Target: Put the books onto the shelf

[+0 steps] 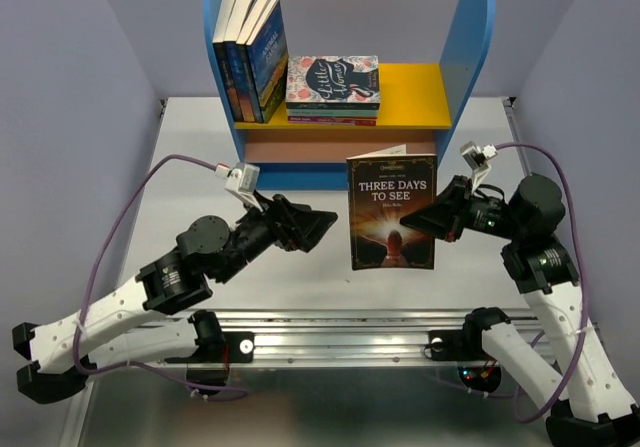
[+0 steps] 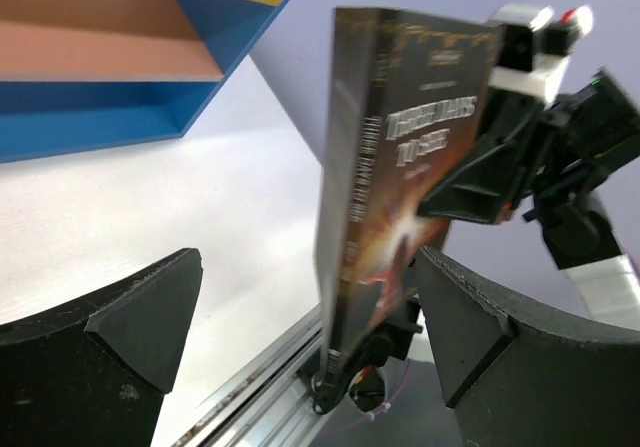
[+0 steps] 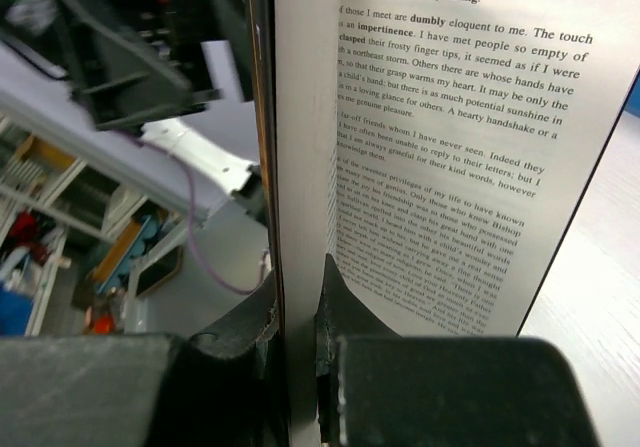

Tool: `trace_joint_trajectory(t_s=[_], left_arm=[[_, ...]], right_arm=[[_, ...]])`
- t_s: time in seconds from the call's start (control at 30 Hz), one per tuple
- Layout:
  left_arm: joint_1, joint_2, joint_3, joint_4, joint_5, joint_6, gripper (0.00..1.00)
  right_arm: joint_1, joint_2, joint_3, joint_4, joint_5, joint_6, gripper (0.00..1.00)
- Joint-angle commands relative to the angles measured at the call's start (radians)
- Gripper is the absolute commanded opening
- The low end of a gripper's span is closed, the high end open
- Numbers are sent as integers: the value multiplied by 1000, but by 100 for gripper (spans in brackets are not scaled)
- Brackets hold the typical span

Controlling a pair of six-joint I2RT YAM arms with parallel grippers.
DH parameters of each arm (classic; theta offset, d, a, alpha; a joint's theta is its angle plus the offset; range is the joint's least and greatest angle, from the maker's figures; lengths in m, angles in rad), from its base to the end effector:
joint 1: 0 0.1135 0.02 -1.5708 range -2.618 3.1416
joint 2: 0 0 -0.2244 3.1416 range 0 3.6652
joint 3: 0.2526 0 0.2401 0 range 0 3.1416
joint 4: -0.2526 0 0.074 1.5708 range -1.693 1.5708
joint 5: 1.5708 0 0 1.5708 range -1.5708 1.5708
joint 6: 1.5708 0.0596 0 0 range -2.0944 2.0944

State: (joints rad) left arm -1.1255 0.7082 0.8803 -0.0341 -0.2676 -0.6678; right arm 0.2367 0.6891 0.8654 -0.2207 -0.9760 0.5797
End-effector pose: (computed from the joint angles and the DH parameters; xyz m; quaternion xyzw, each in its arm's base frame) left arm 0.0997 -0.1724 0.3765 0.0497 0.6567 -0.5292 0.5350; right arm 0.1561 0.0884 0.3513 -0.2104 0.6842 0.5533 0.4259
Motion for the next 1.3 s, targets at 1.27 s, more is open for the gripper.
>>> trace_joint_trajectory(t_s=[1.27], left_arm=[[3,226,77,439,362,204,64]], right_arm=[[4,26,32,248,-305,86,1]])
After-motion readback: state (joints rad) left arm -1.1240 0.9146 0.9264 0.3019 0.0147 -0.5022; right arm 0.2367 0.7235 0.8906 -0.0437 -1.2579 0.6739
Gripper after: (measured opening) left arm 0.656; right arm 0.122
